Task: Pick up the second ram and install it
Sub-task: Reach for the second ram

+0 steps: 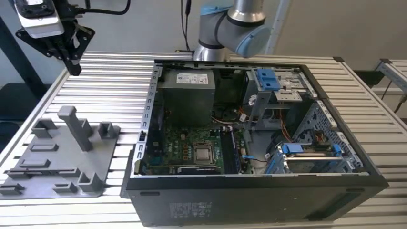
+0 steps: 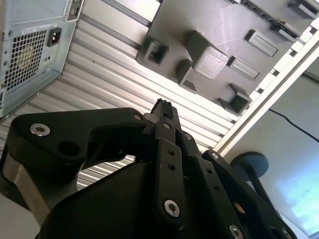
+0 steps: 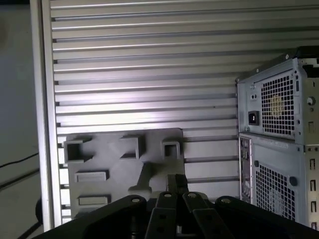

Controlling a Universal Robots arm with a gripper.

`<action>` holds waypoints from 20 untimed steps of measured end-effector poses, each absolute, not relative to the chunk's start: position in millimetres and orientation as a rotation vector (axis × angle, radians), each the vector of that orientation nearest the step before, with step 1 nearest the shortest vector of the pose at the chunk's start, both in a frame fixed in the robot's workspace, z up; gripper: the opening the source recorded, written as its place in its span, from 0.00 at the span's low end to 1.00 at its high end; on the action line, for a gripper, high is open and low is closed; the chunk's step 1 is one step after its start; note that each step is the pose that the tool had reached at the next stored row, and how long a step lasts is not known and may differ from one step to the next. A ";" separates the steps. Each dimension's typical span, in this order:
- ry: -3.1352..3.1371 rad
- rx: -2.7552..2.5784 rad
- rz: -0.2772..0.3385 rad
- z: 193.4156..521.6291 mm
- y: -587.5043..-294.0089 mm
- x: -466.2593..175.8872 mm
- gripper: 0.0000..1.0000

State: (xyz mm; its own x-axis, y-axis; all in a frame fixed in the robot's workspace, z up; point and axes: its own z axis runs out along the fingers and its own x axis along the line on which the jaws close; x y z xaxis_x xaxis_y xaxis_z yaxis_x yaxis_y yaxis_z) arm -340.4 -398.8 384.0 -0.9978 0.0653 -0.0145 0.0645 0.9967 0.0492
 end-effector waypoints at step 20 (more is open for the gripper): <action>3.123 0.099 0.076 381.8 -398.8 -416.4 0.11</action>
